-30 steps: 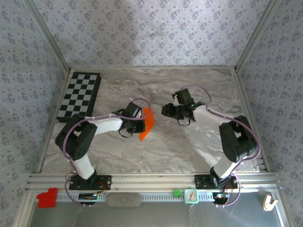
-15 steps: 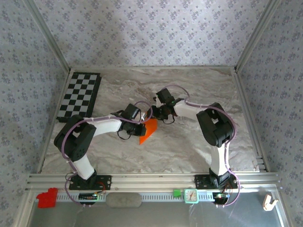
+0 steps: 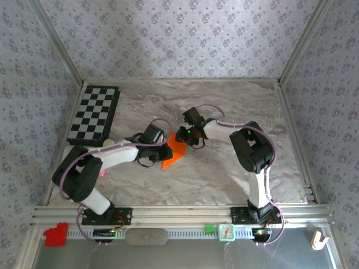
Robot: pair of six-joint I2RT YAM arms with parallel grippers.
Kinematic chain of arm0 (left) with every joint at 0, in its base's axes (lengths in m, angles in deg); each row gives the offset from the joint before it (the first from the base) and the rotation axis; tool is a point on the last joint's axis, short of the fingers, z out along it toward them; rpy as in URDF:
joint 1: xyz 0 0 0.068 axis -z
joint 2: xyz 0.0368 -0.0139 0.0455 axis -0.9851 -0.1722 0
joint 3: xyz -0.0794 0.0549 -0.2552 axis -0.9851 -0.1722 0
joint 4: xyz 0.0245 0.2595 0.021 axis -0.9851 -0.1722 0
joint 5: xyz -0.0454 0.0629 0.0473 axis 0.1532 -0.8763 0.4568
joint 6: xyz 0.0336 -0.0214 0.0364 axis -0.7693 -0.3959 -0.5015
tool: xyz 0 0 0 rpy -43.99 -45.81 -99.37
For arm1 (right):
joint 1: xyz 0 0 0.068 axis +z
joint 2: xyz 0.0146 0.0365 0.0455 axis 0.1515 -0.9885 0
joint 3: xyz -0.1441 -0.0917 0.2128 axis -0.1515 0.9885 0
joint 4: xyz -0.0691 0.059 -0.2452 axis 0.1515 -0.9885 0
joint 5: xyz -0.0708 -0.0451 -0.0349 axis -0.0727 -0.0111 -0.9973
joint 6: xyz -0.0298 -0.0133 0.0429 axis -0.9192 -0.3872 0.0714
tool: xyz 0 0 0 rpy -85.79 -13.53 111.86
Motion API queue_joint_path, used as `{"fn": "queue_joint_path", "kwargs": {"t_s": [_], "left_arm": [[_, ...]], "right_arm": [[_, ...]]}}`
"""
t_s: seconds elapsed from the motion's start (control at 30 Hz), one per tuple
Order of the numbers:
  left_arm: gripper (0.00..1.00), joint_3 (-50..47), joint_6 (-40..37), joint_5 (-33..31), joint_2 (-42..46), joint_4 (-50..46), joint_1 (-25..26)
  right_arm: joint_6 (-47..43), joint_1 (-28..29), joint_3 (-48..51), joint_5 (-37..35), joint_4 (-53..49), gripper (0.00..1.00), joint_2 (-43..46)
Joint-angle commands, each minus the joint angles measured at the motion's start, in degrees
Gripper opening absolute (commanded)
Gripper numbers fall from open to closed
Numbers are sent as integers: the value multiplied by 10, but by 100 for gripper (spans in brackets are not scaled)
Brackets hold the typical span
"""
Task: Fold a paper plane with a square sheet of paper (pick it up from the middle)
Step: Fold the wing for the fifth time at the center of the table.
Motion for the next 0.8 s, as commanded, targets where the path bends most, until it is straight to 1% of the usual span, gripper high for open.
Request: {"fn": "queue_joint_path", "kwargs": {"t_s": [0.0,0.1,0.33,0.47,0.63,0.77], "left_arm": [[22,-15,103,-20,16,26,1],[21,-25,132,-26,16,39,2],[17,-11,127,-42,-7,24,2],[15,-11,131,-45,-24,21,1],[11,-9,137,-54,-40,12,1],[10,-13,148,-52,-49,7,0]], "right_arm": [[61,4,40,-53,-47,31,8],[79,3,61,-55,-37,31,17],[81,4,60,-54,-38,31,28],[76,4,54,-39,-34,33,36],[62,0,58,-8,0,40,74],[71,-11,100,2,29,50,130]]}}
